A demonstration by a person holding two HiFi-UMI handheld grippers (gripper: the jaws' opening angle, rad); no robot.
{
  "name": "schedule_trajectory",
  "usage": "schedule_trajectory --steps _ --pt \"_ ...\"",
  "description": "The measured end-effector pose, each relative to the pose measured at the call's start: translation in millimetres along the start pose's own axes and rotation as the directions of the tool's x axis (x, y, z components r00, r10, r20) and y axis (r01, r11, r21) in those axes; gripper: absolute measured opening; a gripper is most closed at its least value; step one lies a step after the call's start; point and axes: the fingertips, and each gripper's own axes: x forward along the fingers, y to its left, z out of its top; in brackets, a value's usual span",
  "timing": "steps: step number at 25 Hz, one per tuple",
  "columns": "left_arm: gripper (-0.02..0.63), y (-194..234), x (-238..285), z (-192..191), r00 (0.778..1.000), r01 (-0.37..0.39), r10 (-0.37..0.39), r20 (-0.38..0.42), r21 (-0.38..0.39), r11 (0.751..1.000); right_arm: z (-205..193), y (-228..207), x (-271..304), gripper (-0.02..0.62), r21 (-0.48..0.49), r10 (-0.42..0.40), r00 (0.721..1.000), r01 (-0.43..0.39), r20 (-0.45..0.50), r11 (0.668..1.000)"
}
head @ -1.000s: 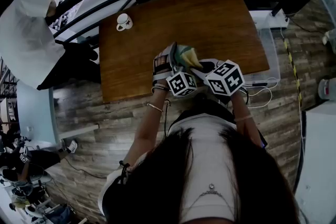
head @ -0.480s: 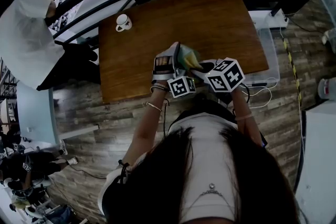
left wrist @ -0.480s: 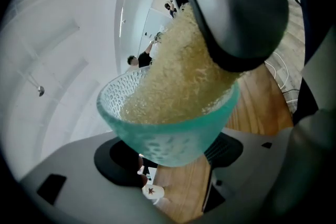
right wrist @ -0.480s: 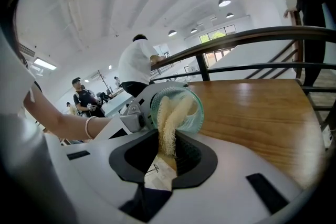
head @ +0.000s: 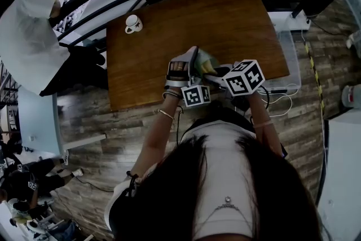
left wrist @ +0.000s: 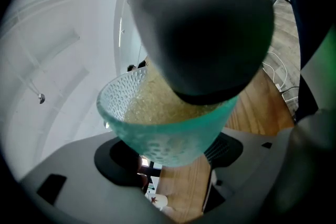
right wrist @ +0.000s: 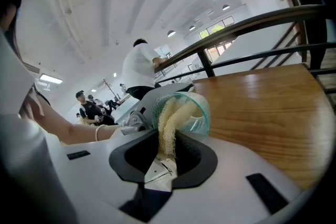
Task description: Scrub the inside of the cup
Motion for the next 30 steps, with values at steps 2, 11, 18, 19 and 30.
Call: schedule_trajectory --steps 2,11,18,19,30 --pt "0.353 1.2 -0.3 0.8 1.000 -0.006 0.006 0.009 -0.005 1.000 2.9 2.0 0.0 0.094 0.030 0.031 0.999 -0.032 0.022 0.999" --pt "0.353 3.8 -0.6 3.6 0.999 -0.029 0.030 0.033 -0.044 0.999 19.5 10.1 -5.2 0.091 0.178 0.165 0.969 -0.199 0.185 0.964" --pt "0.351 11.8 1.1 9.6 0.998 -0.049 0.051 0.049 -0.049 0.998 32.3 11.9 -12.8 0.087 0.251 0.211 0.935 -0.286 0.286 0.925" --pt "0.353 12.5 0.8 9.8 0.997 -0.051 0.054 0.051 -0.050 0.997 34.1 12.2 -13.4 0.087 0.261 0.218 0.928 -0.300 0.301 0.917" --pt "0.351 13.9 -3.8 10.8 0.995 -0.049 0.054 0.079 -0.069 0.996 41.9 10.0 -20.2 0.084 0.354 0.253 0.871 -0.415 0.421 0.838"
